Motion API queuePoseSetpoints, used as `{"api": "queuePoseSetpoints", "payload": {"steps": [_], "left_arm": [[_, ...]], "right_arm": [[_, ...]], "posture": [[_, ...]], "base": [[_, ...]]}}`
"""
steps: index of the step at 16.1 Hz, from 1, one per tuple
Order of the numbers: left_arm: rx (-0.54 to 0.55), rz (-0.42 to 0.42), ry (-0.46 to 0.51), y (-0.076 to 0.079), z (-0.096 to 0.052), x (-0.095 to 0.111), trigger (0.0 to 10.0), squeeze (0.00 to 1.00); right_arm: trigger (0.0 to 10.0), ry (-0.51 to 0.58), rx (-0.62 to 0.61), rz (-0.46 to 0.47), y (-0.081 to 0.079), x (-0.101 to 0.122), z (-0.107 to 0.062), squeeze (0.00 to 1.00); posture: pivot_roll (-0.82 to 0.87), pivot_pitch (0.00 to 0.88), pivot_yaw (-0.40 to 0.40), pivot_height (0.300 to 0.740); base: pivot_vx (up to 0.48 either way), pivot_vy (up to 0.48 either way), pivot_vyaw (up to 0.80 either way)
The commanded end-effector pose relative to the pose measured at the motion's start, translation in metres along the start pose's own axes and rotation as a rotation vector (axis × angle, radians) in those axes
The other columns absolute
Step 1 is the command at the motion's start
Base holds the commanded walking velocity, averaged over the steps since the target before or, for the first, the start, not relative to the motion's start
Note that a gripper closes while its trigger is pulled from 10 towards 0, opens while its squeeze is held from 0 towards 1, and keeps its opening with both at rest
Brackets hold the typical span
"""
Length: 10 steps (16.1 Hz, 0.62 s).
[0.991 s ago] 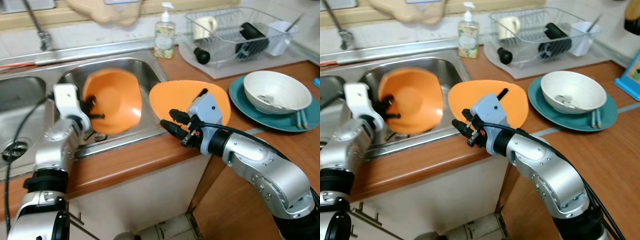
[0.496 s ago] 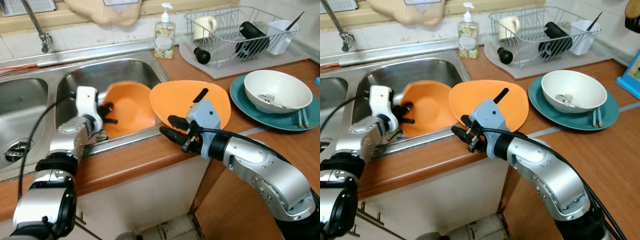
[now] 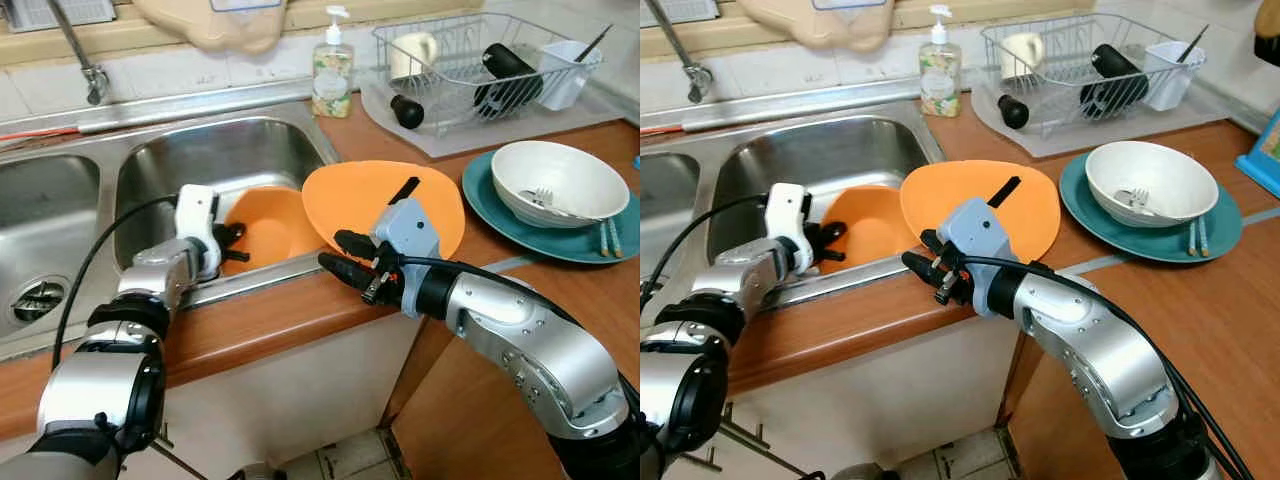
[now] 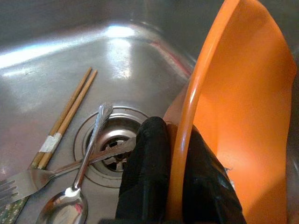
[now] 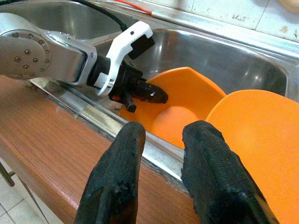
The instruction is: Kitchen organization
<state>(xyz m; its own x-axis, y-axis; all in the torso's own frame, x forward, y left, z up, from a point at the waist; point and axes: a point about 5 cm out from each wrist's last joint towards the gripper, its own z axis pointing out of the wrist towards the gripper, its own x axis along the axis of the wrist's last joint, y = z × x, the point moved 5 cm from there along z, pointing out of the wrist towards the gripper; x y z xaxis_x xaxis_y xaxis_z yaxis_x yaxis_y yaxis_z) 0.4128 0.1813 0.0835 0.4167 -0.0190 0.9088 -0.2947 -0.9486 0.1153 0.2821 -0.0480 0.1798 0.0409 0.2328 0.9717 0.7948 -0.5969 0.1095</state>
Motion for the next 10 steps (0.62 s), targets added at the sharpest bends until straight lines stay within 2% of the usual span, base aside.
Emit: {"api": "queuePoseSetpoints", "payload": {"steps": [1,2,6,8,10], "left_arm": [[-0.001,0.022,-0.005,0.001,0.001,0.004,10.0,0.0],[0.018,0.026,0.007,-0.002,0.001,0.006,10.0,1.0],[0.041,0.047,0.023,-0.009,-0.002,0.013,10.0,1.0],[0.058,0.096,0.044,-0.014,-0.004,0.016,10.0,1.0],[0.051,0.17,0.113,-0.018,-0.009,0.026,10.0,1.0]], "right_arm": [[10.0,-0.004,0.004,-0.007,0.001,-0.001,0.002,0.0],[10.0,-0.005,-0.001,-0.008,0.002,-0.001,0.002,0.0],[10.0,-0.016,-0.056,-0.01,0.012,-0.003,0.001,0.0],[10.0,-0.027,-0.13,0.013,0.024,-0.005,-0.002,0.0],[10.0,-0.029,-0.247,0.058,0.043,-0.008,-0.009,0.0]], "posture": [[-0.11,0.0,0.088,0.74],[-0.12,0.0,0.087,0.74],[-0.12,0.0,0.082,0.74],[-0.12,0.0,0.082,0.74],[-0.12,0.0,0.076,0.74]], "base": [[0.0,0.0,0.0],[0.0,0.0,0.0],[0.0,0.0,0.0],[0.0,0.0,0.0],[0.0,0.0,0.0]]}}
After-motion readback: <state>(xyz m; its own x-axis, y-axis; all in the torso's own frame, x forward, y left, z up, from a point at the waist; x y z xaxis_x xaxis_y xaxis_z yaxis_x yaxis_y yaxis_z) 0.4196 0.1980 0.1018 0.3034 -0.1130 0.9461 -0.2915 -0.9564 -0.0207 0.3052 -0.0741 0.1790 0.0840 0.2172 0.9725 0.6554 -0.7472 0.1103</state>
